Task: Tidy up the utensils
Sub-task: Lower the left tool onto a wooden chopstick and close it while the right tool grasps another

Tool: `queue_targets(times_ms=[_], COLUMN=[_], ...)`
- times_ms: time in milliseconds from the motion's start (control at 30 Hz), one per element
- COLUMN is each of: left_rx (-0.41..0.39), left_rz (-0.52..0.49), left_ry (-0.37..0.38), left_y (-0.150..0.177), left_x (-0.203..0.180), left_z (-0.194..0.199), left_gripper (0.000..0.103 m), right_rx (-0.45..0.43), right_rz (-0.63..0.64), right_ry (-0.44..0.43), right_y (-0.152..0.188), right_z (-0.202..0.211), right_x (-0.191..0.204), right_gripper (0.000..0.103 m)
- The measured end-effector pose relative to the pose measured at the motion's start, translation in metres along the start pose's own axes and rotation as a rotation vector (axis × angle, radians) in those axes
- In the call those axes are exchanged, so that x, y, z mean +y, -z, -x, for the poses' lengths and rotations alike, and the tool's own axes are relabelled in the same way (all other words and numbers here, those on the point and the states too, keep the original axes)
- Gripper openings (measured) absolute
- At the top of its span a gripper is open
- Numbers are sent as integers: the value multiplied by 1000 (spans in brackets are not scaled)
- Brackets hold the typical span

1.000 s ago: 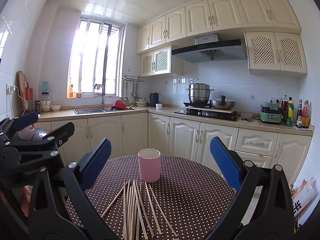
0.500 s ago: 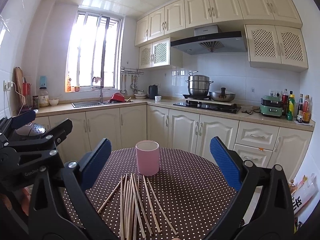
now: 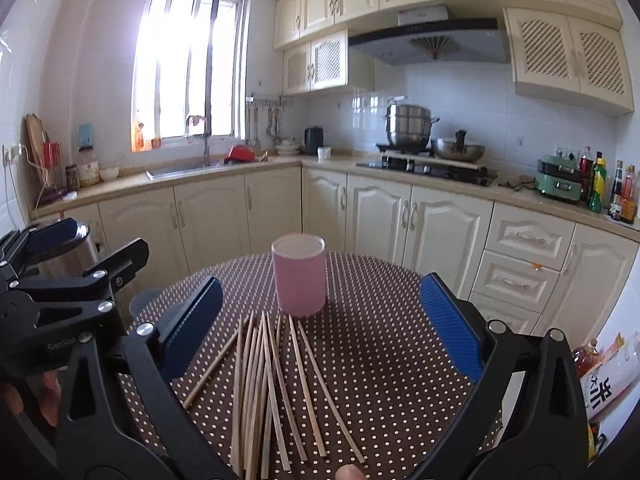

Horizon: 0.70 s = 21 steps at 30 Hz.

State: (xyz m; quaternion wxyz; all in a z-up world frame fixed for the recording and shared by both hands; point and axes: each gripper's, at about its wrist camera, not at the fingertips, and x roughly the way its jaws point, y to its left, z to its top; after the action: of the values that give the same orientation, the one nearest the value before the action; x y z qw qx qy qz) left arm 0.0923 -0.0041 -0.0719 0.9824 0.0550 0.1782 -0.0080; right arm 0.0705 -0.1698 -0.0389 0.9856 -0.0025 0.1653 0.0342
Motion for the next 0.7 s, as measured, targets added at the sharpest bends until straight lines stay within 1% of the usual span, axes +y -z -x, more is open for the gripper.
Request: queue_targets(times_ms=[167,367,500,533,567,600,667,700], left_rx=[150,387,476,496,512,538,572,594], left_rz=[-25,-24,-46,-46,-49,-53,-62,-74], left_ry=[35,98,122,132,139,145,158,157], left_y=[19,54,67,70,72,74,76,77], left_x=[1,12,10,10,9,8,5,2], left_z=[-44,-115,-149,-157,-162,-170,-180,-185], left_gripper=[99,99,98,95,88,85,78,74], right_rx=[144,263,353,380,401,429,476,498], right_rz=[21,89,109,110,107,106,109,112], right_ry=[-4,38,21,4,-10,-26,-60,-71], right_y=[19,44,52,52,53,54,53,53], right_z=[-41,-84,-113,-121,-127,-135,-149,-155], right_x=[-4,-3,-6,-7,-8,-9,-9,-9], right_gripper=[97,97,97,97,97,97,94,88])
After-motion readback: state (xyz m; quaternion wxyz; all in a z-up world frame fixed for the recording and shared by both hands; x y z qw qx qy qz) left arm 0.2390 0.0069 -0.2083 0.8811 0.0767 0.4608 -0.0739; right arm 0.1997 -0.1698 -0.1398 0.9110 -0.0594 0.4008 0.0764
